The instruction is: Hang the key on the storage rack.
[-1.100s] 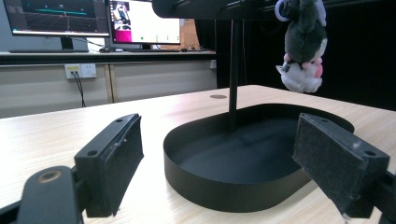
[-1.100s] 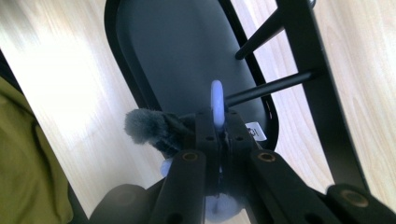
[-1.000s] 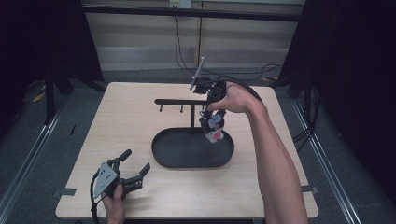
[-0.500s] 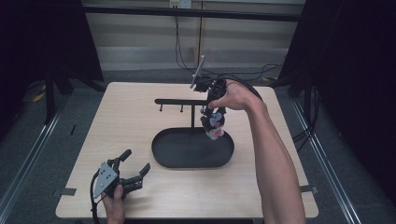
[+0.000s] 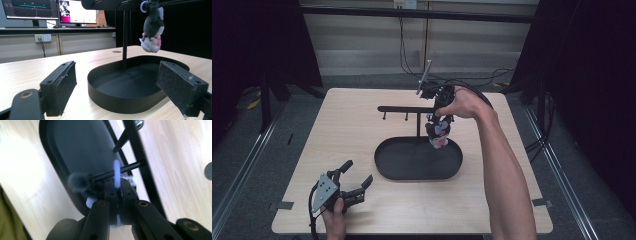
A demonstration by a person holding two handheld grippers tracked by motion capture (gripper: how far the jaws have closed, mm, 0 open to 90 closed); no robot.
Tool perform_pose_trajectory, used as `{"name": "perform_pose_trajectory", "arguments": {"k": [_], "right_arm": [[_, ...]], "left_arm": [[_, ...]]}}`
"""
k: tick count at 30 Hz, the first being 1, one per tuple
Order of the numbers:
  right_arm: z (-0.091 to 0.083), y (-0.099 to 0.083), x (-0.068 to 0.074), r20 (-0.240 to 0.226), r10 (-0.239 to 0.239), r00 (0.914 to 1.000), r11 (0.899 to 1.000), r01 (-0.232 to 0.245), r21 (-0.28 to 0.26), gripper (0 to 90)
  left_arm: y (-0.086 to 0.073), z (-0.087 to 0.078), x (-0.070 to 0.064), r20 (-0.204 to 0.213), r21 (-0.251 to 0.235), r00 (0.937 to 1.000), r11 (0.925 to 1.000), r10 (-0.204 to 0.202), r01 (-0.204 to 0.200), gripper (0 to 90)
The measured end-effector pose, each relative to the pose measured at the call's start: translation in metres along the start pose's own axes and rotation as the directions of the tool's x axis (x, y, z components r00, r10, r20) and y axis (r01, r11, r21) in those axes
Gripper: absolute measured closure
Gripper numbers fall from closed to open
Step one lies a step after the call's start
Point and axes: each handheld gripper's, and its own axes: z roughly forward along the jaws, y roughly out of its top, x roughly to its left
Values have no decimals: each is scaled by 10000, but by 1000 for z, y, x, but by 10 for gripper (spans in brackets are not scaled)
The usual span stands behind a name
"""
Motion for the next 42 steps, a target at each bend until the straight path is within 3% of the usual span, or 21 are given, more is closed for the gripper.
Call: {"name": "perform_pose_trajectory", "arguments": {"k": [17,28,42], "right_arm": [[-4,-10,2,4,147,9999,9996,-147,-240,808],[-9,-27,9,80,446,9990,9947,-437,-932,713],[2,-55,28,-44,793,9968,9681,-781,-2381,657]], "left_arm": [[0,0,0,5,-10,10000,10000,-13,13,155],[0,1,0,-1,-59,10000,9999,-83,83,155],[0,0,0,32,40,10000,10000,26,-26,155]]}}
